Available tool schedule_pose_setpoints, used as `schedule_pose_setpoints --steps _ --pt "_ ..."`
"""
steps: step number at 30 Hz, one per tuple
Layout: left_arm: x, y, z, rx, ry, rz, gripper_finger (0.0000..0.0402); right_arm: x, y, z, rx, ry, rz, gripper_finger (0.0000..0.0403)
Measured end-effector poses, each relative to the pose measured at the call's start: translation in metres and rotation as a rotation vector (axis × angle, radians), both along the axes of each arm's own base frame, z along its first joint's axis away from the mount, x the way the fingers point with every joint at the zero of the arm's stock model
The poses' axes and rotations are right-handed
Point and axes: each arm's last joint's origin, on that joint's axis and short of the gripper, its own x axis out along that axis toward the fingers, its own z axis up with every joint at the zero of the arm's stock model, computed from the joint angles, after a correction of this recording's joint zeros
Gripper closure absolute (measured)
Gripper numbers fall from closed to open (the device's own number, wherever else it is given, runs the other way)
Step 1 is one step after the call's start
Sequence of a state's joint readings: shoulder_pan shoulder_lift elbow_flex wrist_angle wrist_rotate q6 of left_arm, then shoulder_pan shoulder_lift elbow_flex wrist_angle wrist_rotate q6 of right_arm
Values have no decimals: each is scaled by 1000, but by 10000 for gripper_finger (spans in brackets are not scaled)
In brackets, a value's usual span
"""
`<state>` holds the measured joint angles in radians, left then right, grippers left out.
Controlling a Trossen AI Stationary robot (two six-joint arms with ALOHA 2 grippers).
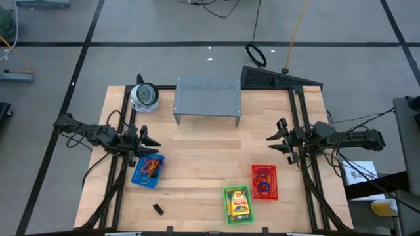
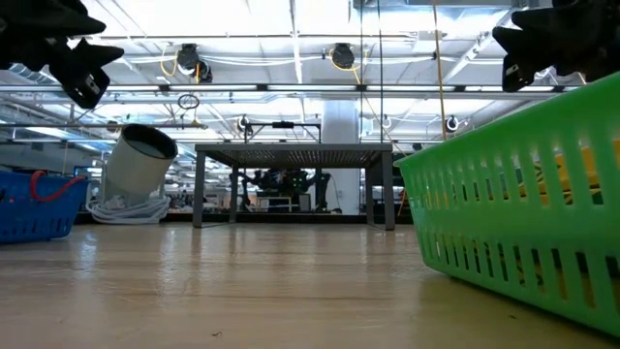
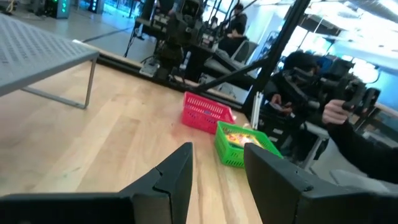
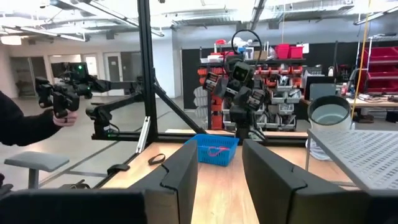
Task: Pick & Place Office Desk Supplies
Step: Put the black rubber band into the blue bin
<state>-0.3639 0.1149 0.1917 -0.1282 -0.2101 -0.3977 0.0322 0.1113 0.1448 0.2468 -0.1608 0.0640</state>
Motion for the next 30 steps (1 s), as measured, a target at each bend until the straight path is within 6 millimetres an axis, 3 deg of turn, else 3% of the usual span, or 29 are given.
schedule_pose_setpoints --steps 6,16,30 --pt "6 -2 -2 12 29 7 247 1 0 -7 -9 68 -5 287" --pt "14 -7 -4 24 56 -73 247 1 1 -8 120 106 47 287" --pt "22 -11 -13 85 141 -86 247 1 1 -7 65 94 38 287"
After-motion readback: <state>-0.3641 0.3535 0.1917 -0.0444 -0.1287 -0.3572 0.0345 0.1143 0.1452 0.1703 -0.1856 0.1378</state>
